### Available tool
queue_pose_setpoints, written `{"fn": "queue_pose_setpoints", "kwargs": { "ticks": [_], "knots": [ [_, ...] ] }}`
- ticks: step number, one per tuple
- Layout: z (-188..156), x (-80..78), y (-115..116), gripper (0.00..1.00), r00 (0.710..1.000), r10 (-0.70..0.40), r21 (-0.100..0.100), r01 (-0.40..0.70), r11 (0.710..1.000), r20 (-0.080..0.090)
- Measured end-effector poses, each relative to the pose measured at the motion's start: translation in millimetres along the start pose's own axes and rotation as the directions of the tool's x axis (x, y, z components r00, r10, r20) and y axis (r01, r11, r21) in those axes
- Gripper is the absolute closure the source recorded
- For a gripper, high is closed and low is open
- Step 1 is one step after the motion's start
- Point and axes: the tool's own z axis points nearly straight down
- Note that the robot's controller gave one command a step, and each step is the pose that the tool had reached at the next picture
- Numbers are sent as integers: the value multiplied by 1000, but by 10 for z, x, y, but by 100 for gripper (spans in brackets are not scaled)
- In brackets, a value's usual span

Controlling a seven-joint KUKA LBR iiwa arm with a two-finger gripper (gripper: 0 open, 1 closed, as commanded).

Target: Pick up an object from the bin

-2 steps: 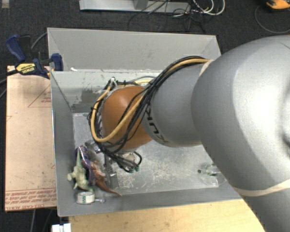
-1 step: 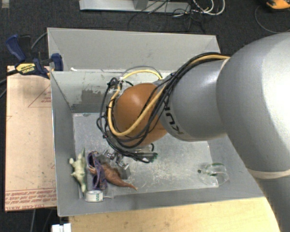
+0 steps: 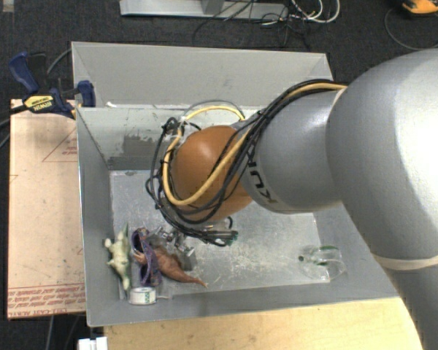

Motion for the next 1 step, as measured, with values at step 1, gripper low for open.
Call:
{"fn": "queue_pose_setpoints", "kwargs": {
  "ticks": [1],
  "knots": [
    [-162, -57, 3, 100, 1000, -8, 2, 8, 1000, 5]
  ]
}}
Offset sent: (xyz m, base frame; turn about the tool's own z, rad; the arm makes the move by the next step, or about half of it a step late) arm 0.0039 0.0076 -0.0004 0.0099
